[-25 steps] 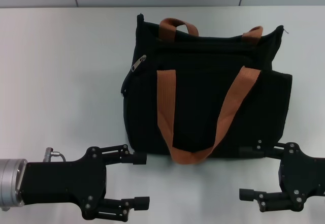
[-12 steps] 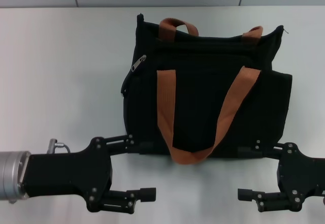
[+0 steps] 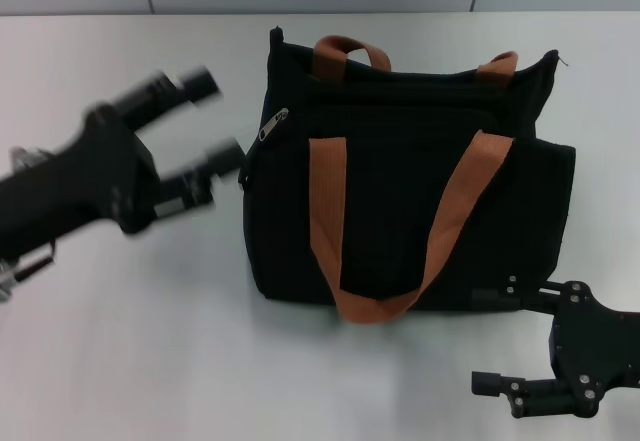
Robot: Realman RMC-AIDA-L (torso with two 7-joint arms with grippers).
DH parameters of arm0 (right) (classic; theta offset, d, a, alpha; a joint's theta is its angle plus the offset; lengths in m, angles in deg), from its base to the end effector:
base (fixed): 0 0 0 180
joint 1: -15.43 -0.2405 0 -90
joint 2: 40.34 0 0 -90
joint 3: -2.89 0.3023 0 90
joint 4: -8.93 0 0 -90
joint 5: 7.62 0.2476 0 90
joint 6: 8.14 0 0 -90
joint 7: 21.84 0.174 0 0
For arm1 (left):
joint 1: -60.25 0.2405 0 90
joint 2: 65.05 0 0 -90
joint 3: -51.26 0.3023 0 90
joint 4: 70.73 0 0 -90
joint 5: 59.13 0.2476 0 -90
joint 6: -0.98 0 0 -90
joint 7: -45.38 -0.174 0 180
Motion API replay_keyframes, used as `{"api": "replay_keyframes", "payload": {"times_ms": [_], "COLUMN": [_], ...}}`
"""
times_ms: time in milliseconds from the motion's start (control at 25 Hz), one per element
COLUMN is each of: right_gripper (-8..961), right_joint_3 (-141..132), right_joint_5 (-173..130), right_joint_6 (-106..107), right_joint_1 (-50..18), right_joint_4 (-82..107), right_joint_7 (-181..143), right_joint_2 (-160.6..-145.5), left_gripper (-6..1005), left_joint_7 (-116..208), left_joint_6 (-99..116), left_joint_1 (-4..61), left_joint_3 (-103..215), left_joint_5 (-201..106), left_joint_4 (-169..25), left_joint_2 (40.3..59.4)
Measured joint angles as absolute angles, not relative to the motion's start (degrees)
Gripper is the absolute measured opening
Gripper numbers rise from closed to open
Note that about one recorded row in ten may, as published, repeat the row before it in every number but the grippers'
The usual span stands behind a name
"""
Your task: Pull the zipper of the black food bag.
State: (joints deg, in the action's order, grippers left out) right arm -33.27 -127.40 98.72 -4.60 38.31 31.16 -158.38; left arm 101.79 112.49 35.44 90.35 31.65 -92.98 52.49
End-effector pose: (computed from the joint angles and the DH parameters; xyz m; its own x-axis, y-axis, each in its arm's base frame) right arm 0.3529 0.2684 -0.0591 0.8038 -0.1670 -0.5710 -0.2308 -0.9722 -0.0406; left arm -0.2895 0.3192 -0.0223 0.4897 0.0118 0.8718 0.2743 -0.9512 -0.1412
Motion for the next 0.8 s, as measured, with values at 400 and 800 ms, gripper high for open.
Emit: {"api": "replay_keyframes", "payload": {"times_ms": [400,800], "right_gripper": [813,812], "right_joint_3": [-33.6,-33.5], "right_joint_5": [-127.4,-127.4], "right_joint_6": [98.9,99.0], "right_joint_1": [-4.3,-3.8], "right_joint_4": [38.4,38.4], "right_joint_7": [31.7,31.9], "right_joint_2": [-158.04,-157.93], "left_gripper": [761,746], "left_joint_7": [105.2,105.7], "left_joint_6": [96.9,92.6], "left_joint_1": [32.3,29.9], "left_joint_3": [87.8,88.0], "left_joint_5": [42.9,49.6], "left_joint_4": [-94.6,-96.6], "left_joint_2": [47.11,49.62]}}
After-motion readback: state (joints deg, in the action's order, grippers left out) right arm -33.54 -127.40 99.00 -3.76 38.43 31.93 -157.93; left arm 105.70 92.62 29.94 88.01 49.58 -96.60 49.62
